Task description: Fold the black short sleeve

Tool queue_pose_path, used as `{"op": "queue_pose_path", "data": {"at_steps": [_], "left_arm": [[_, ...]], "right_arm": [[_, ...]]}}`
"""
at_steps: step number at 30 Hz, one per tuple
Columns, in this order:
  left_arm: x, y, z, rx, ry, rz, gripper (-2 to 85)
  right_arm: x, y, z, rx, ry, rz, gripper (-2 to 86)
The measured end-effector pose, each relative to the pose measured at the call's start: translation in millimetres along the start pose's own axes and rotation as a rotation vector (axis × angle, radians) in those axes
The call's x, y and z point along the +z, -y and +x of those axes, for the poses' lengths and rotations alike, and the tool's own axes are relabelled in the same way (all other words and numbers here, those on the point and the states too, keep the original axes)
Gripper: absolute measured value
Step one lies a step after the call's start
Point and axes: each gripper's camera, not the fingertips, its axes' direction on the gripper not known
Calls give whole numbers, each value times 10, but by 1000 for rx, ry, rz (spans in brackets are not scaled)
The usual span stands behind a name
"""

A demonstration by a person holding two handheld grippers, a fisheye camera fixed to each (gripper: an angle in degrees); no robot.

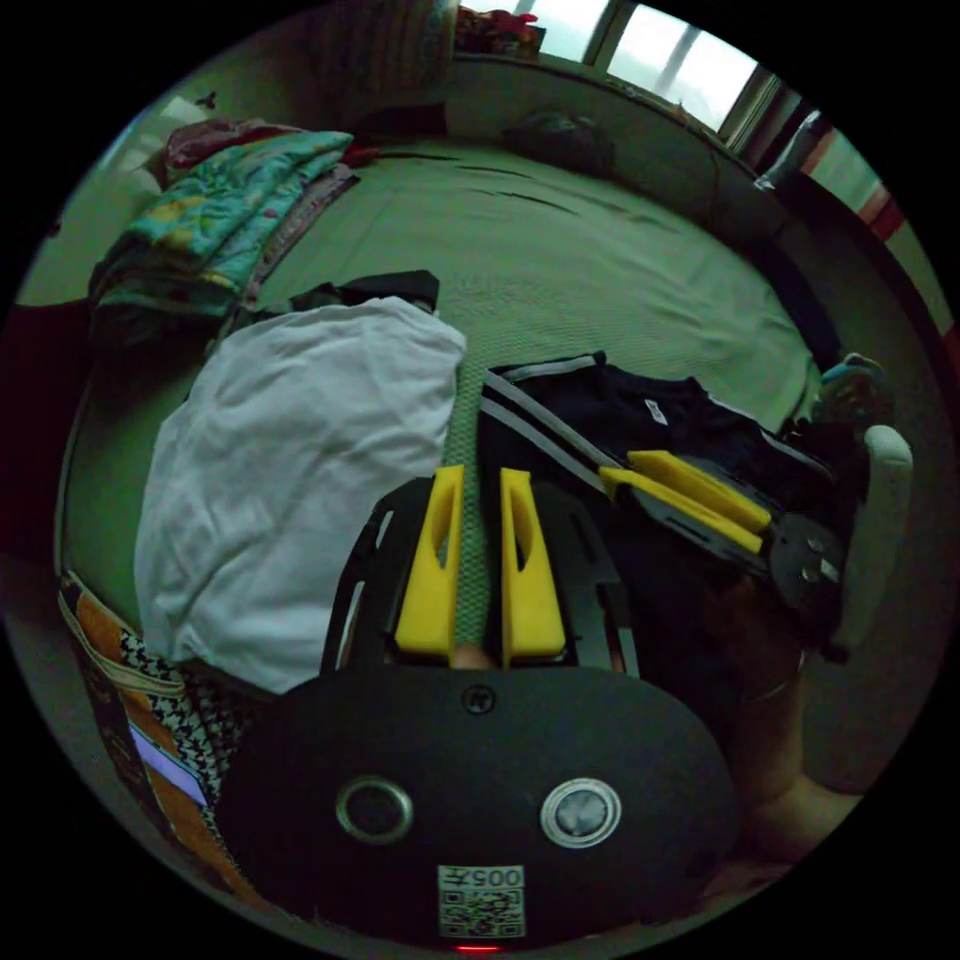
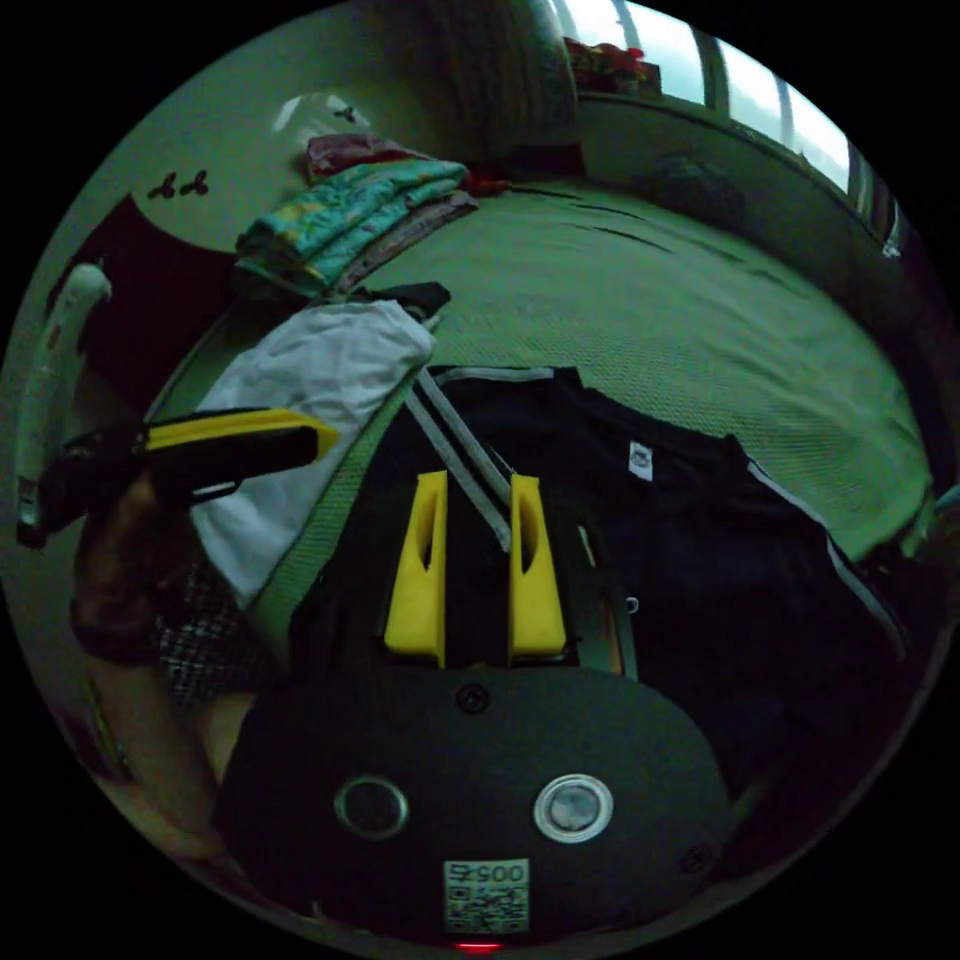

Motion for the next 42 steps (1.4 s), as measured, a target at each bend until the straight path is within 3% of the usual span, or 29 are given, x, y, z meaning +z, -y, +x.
{"op": "queue_pose_path", "data": {"at_steps": [10, 17, 21, 23, 27, 32, 36, 42], "left_arm": [[558, 542, 866, 104, 88, -121, 70], [766, 722, 1299, 119, 111, -139, 69], [713, 734, 1502, 113, 93, -94, 67], [659, 718, 1598, 115, 62, -61, 62], [764, 710, 1857, 126, 73, -110, 47], [844, 756, 2077, 132, 150, -119, 24], [822, 739, 2219, 121, 71, -106, 13], [887, 723, 2455, 132, 105, -132, 2]], "right_arm": [[-54, 22, 285, 0, 0, -24, -7], [-119, -40, 554, 52, -56, 11, -1], [-2, -46, 626, 8, 79, -53, 99], [73, -60, 636, -2, 36, -88, 119], [82, -118, 703, -12, -33, -74, 74], [-115, -247, 892, 36, 64, -39, 6], [-141, -331, 1033, 49, 5, -45, 13], [-205, -455, 1109, -1, -8, -55, 37]]}}
